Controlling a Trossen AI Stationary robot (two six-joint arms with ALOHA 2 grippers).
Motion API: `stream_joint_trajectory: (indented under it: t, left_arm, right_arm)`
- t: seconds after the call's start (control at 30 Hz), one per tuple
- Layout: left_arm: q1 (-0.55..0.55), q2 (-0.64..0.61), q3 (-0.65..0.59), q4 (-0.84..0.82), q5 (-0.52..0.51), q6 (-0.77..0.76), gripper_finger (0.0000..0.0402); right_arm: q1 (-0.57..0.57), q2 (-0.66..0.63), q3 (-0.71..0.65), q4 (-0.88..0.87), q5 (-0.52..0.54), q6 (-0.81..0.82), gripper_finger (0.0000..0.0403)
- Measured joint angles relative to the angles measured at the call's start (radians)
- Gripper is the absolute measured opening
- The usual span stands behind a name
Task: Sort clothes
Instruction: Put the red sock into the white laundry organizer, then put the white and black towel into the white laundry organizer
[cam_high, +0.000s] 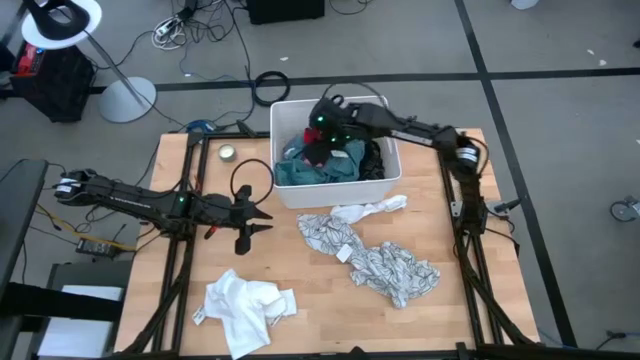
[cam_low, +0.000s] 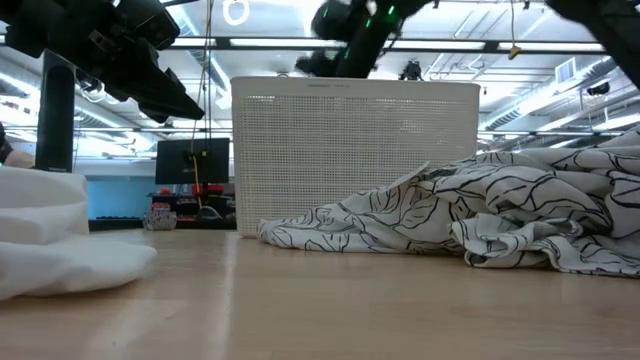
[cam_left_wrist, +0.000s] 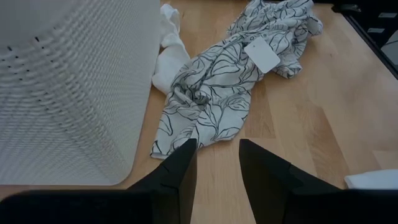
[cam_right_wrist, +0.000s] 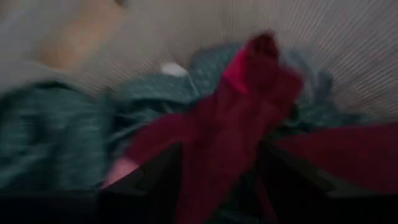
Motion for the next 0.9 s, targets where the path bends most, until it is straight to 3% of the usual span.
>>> stream_joint_trajectory:
  t: [0.2,0.43,0.7,0.9]
  left_arm:
    - [0.000,0.000,0.000,0.000,0.000,0.000,0.0126]
    - [0.000,0.000,0.000,0.001,0.001,-0.005,0.0126]
    - [0.000,0.000,0.000,0.007,0.038,-0.009,0.0126]
    - [0.000,0.000,0.000,0.007,0.060,-0.026,0.0126]
  right_arm:
    - [0.023,-0.144,0.001,-0.027,0.051,-0.017,0.0217]
    - [0.108,-0.295,0.002,-0.207,0.188,-0.024,0.0215]
    - [0.309,-0.394,-0.048,-0.454,0.386,0.100,0.0213]
    - [0.510,-0.471,-0.208,-0.449,0.430,0.244,0.0212]
